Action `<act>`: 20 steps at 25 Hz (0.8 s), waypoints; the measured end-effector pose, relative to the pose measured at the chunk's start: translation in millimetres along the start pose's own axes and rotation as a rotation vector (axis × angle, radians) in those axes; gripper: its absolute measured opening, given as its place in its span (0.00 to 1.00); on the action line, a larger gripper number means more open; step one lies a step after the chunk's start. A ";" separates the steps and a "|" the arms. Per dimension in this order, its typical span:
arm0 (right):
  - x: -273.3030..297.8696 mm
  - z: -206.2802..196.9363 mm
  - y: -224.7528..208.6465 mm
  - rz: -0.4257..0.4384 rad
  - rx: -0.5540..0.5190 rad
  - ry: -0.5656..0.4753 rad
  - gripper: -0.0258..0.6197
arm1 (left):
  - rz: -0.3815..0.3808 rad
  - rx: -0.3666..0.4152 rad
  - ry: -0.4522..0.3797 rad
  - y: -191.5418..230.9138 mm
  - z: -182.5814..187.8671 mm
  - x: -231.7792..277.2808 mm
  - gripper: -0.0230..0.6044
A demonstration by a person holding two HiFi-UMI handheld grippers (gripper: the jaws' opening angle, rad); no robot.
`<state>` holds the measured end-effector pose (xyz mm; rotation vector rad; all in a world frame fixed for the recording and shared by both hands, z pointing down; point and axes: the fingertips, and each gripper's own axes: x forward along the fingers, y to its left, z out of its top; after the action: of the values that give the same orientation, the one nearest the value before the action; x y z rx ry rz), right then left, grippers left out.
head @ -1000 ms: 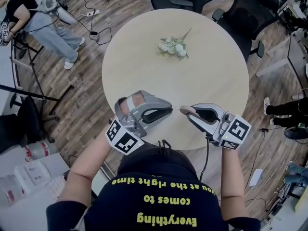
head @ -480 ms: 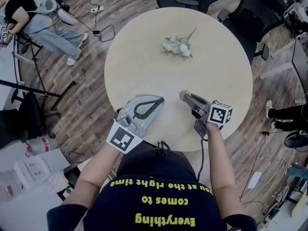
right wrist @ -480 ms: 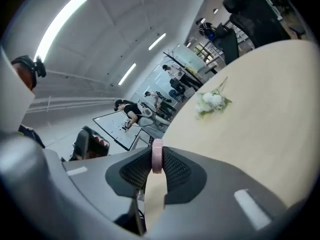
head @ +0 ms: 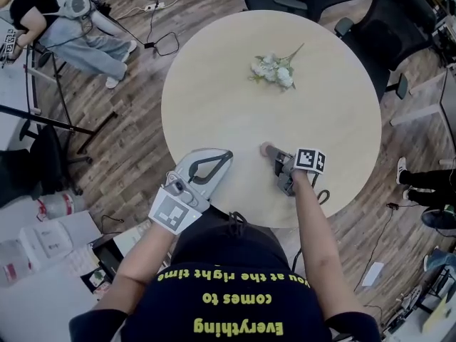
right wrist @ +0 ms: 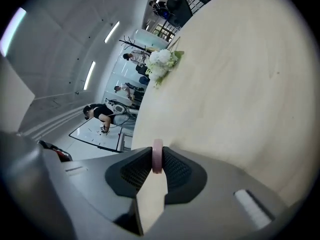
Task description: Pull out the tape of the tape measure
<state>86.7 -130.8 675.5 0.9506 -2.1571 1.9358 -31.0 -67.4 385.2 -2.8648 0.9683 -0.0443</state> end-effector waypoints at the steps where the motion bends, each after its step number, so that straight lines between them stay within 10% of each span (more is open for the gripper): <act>1: 2.1 -1.2 -2.8 -0.011 -0.005 0.009 0.17 | 0.003 -0.001 0.006 0.5 -1.7 -2.2 0.04; 20: -11.1 1.5 -14.8 -0.221 -0.230 0.028 0.30 | -0.024 0.000 0.014 0.2 -8.3 -2.7 0.04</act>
<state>103.5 -127.9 683.0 1.0605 -2.0997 1.5545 -33.9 -66.8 393.4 -2.8800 0.9368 -0.0670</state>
